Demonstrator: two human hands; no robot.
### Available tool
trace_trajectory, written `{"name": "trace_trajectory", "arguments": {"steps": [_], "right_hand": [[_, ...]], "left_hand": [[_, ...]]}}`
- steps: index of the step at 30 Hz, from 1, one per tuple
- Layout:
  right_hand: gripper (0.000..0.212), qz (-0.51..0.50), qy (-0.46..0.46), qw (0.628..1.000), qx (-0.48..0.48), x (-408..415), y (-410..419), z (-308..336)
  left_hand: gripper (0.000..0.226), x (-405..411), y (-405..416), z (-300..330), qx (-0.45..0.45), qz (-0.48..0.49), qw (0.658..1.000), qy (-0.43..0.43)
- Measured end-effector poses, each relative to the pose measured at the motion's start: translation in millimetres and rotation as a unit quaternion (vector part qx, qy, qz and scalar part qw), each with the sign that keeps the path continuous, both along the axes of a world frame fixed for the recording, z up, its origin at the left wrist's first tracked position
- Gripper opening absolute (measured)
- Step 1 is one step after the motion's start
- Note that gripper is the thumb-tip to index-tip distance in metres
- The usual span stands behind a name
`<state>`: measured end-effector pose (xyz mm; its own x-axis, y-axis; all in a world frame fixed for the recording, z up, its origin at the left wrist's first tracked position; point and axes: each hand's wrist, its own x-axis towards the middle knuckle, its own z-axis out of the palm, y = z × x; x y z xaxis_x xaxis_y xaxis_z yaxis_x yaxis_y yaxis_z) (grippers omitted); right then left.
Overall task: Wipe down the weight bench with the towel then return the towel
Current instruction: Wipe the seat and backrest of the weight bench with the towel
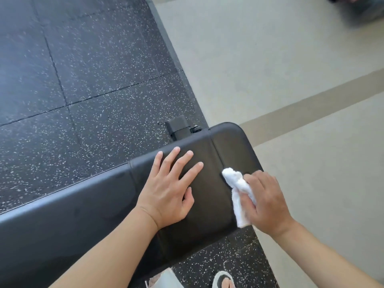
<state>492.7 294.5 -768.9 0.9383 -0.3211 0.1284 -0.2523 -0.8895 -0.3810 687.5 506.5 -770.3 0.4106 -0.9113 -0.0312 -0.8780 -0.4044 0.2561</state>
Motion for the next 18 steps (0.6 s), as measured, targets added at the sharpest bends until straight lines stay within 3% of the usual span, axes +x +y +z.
{"name": "trace_trajectory", "arguments": {"steps": [6,10,13,18], "right_hand": [[0.024,-0.045,0.007,0.999,0.0,117,-33,3],[0.021,0.004,0.068,0.998,-0.014,200,-30,2],[0.021,0.013,0.102,0.995,-0.013,214,-28,-2],[0.014,0.017,0.046,0.999,0.017,199,-30,-3]], "left_hand": [[0.064,2,2,1,0.003,-0.006,1.0,0.018],[0.064,3,2,-1,-0.001,-0.009,1.0,0.018],[0.066,3,3,1,0.014,-0.01,1.0,0.013],[0.066,-4,0,11,0.039,0.023,0.998,0.031]]}}
